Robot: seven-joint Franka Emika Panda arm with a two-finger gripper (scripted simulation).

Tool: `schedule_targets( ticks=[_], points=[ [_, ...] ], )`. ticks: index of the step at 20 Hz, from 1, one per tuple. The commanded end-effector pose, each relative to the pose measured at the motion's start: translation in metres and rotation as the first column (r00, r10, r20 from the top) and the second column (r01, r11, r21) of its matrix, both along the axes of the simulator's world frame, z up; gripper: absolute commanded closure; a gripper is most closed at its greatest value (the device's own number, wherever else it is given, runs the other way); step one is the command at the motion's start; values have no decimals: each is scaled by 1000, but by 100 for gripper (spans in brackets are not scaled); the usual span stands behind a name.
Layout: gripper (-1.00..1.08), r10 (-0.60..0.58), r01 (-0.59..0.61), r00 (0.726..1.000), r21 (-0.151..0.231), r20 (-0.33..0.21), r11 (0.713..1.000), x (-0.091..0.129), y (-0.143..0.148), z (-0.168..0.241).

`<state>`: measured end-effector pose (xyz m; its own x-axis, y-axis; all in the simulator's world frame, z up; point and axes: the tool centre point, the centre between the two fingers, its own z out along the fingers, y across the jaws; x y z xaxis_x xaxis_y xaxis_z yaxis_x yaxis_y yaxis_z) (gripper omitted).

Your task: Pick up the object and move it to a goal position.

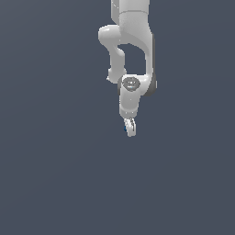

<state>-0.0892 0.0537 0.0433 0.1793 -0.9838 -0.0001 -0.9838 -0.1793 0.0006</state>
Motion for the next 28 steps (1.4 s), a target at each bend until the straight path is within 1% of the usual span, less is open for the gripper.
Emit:
schedule_targets(
  ticks=[1,7,12,17,28],
  points=[
    [108,0,0,1000,0,0,1000,0,-2,3],
    [108,0,0,1000,0,1,1000,-1,-15,23],
    [108,-1,1,1000,1,0,1000,-3,-34,53],
    [108,-2,2,1000,2,0,1000,-4,-62,95],
    [108,-4,4,1000,1,-1,1000,-9,-134,207]
  ],
)
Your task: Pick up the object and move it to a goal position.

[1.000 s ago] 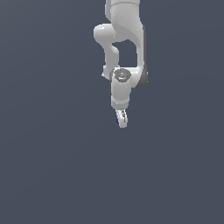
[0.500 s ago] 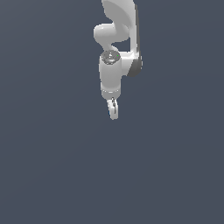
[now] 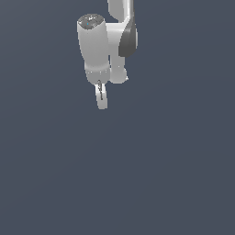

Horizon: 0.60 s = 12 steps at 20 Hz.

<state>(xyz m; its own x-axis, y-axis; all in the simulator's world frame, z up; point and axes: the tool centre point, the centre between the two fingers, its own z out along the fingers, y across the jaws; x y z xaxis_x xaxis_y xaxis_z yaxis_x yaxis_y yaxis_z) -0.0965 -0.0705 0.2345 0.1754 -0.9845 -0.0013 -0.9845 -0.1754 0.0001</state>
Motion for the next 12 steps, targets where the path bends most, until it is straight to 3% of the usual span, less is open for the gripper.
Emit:
schedule_targets(
  ticks=[1,12],
  points=[
    [108,0,0,1000,0,-1,1000,-2,-16,25],
    [108,0,0,1000,-1,-1,1000,-3,-85,134]
  ],
)
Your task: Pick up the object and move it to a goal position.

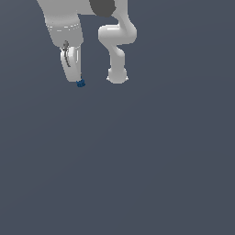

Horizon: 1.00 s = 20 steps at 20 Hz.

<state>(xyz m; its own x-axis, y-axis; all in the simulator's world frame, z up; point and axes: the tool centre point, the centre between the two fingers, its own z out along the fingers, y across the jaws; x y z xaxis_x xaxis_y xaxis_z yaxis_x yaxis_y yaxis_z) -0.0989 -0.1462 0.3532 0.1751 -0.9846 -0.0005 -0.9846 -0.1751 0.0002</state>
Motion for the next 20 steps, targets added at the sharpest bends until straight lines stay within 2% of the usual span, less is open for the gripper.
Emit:
schedule_targets(
  ticks=[1,11,20],
  points=[
    [108,1,-1,1000,0,-1,1000,-1,-15,25],
    [108,4,-4,1000,-1,0,1000,2,-65,104],
    [108,6,-6,1000,-1,0,1000,5,-91,145]
  ],
)
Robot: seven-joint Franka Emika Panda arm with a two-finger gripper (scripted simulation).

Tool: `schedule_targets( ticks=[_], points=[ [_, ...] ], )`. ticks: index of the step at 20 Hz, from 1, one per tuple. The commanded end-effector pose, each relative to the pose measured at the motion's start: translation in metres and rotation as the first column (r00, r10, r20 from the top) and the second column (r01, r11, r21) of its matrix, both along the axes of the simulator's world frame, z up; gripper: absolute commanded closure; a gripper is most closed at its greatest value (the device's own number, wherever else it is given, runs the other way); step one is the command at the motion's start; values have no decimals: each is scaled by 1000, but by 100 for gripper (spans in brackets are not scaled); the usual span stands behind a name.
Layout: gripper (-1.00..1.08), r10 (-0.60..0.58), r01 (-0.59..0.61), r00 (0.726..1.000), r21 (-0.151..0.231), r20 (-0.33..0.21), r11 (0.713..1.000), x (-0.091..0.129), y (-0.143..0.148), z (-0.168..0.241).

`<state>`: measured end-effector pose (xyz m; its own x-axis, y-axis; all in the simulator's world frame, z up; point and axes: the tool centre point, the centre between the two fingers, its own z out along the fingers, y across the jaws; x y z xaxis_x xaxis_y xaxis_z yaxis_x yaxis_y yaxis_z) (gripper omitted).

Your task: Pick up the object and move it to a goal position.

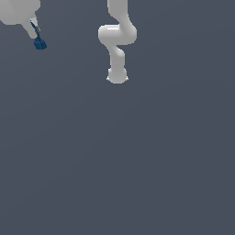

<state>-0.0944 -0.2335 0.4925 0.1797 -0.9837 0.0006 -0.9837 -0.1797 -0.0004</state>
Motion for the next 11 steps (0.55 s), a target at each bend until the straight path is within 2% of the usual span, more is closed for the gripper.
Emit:
schedule_targets(
  ticks=[1,11],
  points=[
    [108,1,-1,1000,0,-1,1000,1,-5,8],
    [108,0,0,1000,0,0,1000,2,-13,20]
  ],
)
